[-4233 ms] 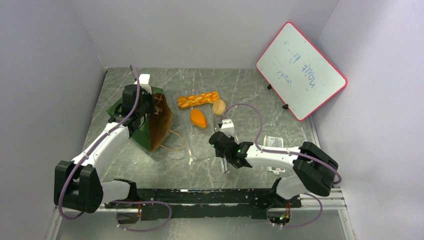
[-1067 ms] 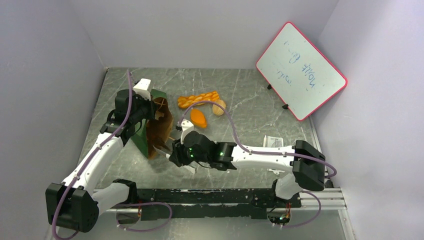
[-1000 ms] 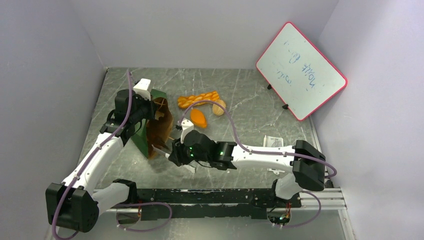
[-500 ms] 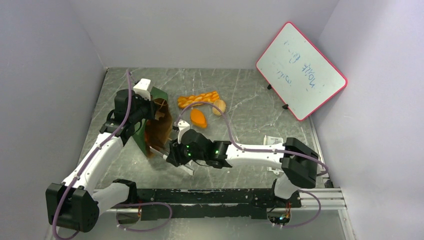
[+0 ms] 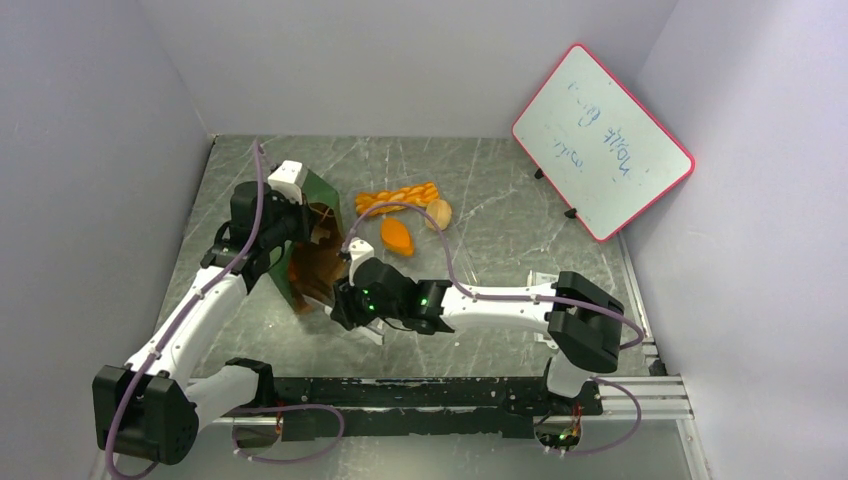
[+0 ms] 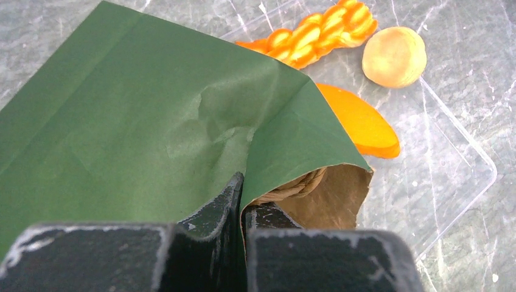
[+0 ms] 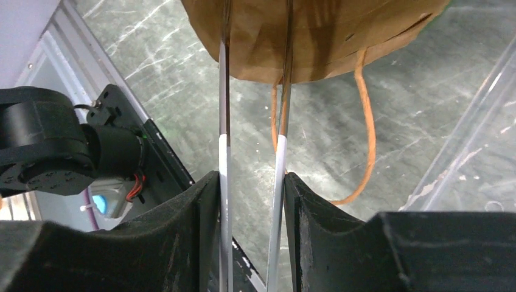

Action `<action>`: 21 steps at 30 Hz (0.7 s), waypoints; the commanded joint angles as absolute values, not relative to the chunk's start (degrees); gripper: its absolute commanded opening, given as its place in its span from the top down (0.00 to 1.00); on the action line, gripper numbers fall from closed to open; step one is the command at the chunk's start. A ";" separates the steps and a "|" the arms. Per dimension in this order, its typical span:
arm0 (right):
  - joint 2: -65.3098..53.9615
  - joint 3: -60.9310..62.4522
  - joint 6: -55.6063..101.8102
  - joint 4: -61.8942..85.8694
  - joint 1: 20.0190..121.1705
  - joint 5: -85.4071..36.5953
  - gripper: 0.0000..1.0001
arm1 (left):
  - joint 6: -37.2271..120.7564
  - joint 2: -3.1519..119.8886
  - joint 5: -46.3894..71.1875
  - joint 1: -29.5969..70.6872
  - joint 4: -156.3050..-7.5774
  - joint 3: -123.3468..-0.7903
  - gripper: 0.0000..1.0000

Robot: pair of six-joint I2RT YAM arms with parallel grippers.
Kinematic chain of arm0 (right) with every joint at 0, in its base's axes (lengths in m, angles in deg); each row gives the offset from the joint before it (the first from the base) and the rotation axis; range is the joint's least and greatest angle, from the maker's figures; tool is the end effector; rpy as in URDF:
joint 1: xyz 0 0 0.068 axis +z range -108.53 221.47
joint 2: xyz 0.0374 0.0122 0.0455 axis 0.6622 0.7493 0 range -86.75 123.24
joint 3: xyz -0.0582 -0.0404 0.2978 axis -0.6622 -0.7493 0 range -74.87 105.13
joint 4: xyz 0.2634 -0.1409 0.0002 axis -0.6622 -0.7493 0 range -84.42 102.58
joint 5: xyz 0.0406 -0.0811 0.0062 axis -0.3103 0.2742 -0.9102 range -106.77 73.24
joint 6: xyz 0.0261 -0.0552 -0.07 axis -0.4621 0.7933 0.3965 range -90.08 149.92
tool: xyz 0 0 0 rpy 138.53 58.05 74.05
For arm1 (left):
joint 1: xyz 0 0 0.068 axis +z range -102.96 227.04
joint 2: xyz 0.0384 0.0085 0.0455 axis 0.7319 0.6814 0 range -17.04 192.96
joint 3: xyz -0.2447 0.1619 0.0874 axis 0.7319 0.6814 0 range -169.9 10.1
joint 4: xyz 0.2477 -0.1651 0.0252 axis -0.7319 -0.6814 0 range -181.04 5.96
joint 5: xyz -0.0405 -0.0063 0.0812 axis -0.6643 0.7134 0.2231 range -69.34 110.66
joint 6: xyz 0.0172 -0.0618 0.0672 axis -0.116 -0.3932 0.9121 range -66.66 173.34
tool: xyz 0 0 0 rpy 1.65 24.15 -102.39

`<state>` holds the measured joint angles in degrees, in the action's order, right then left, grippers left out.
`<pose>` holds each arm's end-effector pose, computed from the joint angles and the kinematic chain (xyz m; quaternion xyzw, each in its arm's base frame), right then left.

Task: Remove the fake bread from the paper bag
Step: Take out the fake bread from the paper bag.

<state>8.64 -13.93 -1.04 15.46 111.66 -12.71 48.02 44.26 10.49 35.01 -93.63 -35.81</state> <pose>0.1582 0.4220 0.2167 -0.2766 0.8274 0.3571 0.3336 0.2987 -0.0788 0.2915 0.0967 0.8357 -0.1546 0.5180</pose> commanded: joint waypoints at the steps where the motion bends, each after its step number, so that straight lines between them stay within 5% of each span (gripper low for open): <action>1: 8.75 -13.65 -0.58 15.29 112.11 -7.37 0.55 | 45.48 43.19 9.30 35.44 -91.82 -34.61 0.93; 21: 15.47 -11.01 -0.28 20.07 113.50 -6.96 0.55 | 42.61 42.93 6.87 35.44 -89.25 -32.34 0.93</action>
<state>13.23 -14.21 -0.93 16.46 113.50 -8.27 44.72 44.13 9.85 35.01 -92.41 -32.99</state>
